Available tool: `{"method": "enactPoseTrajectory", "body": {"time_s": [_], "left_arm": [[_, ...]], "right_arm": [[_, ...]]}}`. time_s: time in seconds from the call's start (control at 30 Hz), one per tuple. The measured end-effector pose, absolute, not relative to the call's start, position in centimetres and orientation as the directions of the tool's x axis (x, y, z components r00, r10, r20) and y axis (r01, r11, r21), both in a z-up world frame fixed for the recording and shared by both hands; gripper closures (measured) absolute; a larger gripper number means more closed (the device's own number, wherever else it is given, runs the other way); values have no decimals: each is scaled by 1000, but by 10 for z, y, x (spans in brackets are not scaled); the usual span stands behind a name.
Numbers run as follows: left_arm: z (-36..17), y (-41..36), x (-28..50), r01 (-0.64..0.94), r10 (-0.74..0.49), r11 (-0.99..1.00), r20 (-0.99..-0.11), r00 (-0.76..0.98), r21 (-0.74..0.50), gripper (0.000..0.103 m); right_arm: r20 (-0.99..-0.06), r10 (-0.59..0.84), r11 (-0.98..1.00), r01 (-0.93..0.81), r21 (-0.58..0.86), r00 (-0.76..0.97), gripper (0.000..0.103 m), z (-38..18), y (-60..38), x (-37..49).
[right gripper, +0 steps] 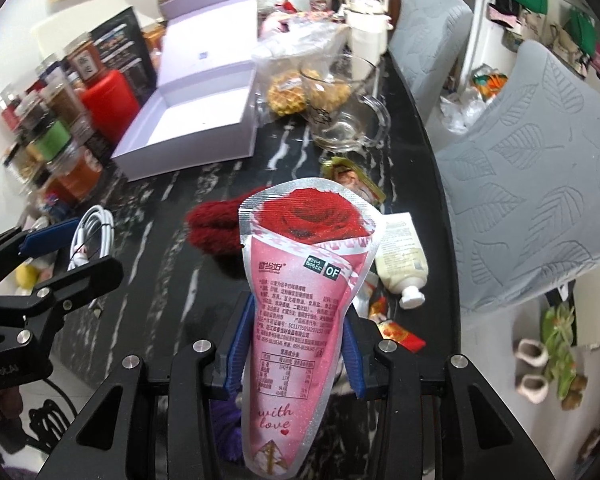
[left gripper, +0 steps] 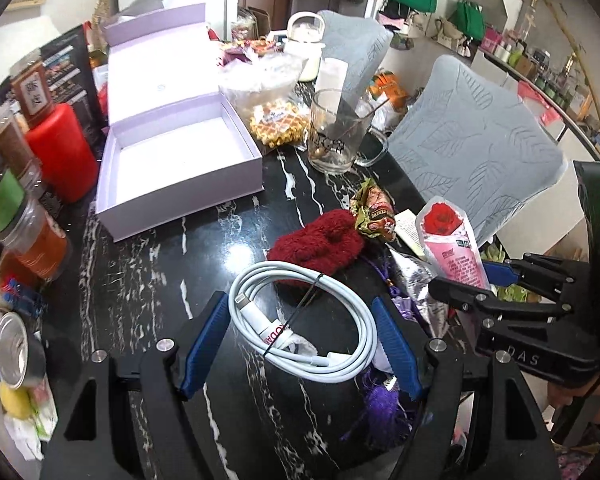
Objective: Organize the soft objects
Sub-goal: 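Carry the cable and pink pouch toward the open lavender gift box with both tools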
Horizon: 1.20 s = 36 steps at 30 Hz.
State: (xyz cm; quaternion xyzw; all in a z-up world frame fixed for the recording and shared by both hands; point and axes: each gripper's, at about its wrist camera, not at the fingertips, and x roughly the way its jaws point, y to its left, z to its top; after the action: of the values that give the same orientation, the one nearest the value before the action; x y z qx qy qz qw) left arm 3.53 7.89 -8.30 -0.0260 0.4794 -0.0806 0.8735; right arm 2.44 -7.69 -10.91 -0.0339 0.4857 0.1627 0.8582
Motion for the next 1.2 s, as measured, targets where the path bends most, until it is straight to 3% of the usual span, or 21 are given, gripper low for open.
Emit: {"method": "enactPoseTrajectory", "body": {"time_s": [0.63, 1.2], "left_arm": [[-27, 99, -24, -89, 9, 994, -763, 646, -64, 30], [-10, 153, -17, -122, 40, 991, -762, 646, -51, 30]], "right_arm": [[-797, 432, 799, -589, 122, 421, 63, -70, -33, -21], [-791, 463, 773, -619, 139, 400, 63, -53, 26, -4]]}}
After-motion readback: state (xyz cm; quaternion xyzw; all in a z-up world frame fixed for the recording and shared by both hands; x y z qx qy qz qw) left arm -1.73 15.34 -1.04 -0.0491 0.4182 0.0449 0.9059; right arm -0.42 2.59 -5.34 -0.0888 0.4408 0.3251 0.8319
